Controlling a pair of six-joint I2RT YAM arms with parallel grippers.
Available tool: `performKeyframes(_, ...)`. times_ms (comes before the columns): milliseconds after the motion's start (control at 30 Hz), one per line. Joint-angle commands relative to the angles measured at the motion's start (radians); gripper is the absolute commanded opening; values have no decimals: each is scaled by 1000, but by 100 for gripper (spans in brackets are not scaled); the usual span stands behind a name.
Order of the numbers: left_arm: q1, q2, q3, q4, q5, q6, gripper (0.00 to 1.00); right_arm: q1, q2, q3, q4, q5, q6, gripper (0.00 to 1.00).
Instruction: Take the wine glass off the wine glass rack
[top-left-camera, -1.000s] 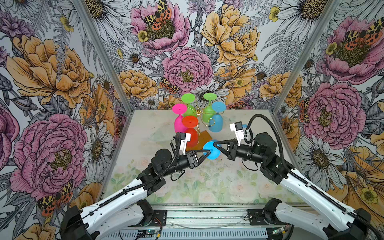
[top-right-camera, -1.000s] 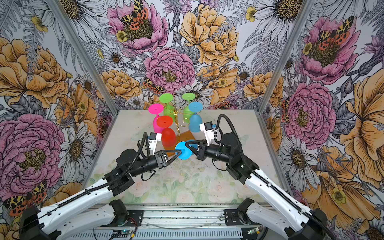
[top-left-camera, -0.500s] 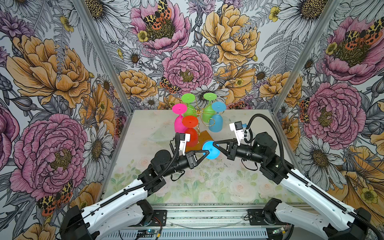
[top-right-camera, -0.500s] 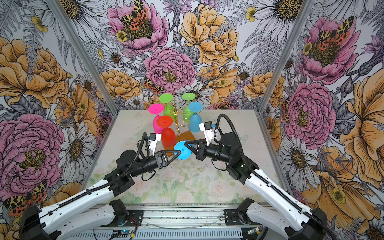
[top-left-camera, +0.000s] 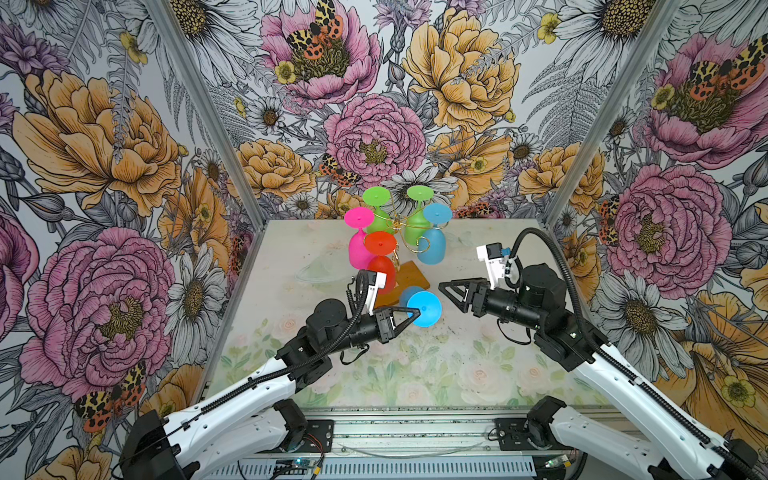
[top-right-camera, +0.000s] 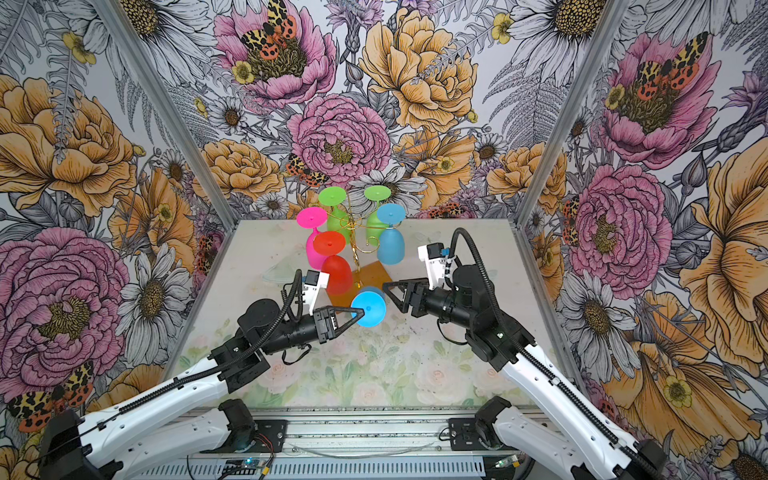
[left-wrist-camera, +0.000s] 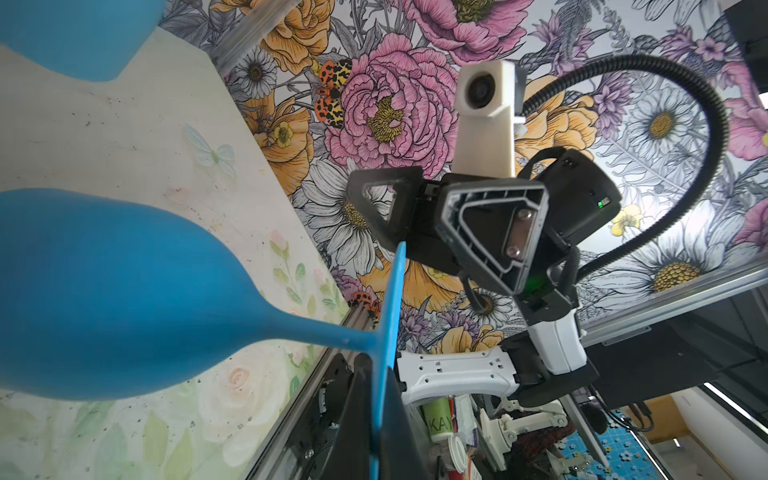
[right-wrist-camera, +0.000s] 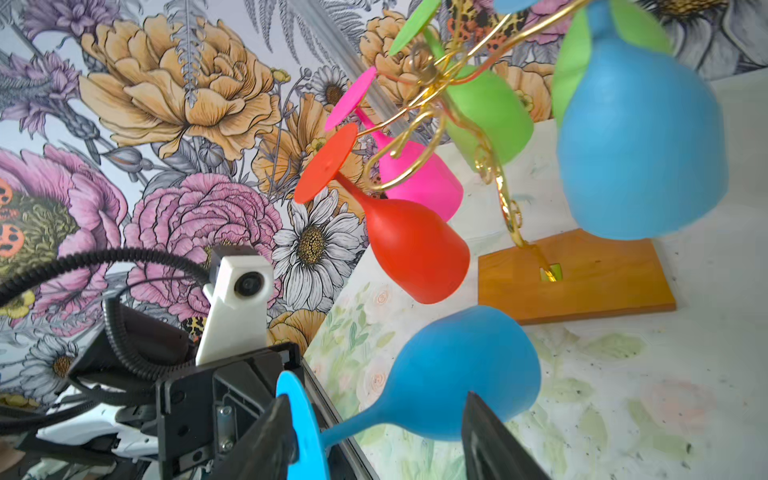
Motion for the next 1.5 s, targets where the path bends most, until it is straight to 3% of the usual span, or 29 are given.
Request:
performKeyframes(0, -11, 28, 40, -101, 35, 107, 0, -63, -31, 46, -134, -41, 36, 71)
performKeyframes(200, -85, 76, 56, -127, 60, 234, 0, -129, 31, 125, -339, -60, -1, 78)
performKeyframes(300, -164, 88, 116, -253, 37, 389, 0, -134, 86, 123, -389, -126, -23, 80)
performKeyframes(533, -427, 109, 277, -577, -310, 789, 0, -157, 187, 176, -475, -209, -68, 80)
performKeyframes(733, -566, 142, 338, -633, -559, 1057, 0, -208, 217, 236, -515, -246, -83, 80)
performKeyframes(1033, -640, 218, 349, -680, -854, 1411, 0, -299, 213, 291, -535, -322, -51, 80)
performKeyframes(1267, -680, 273, 285, -675, -1169, 1661, 0, -303, 225, 307, -562, -357, -63, 76)
performKeyframes(1467, -693, 239, 180, -579, -1212, 1827, 0, -300, 246, 343, -582, -373, -77, 71)
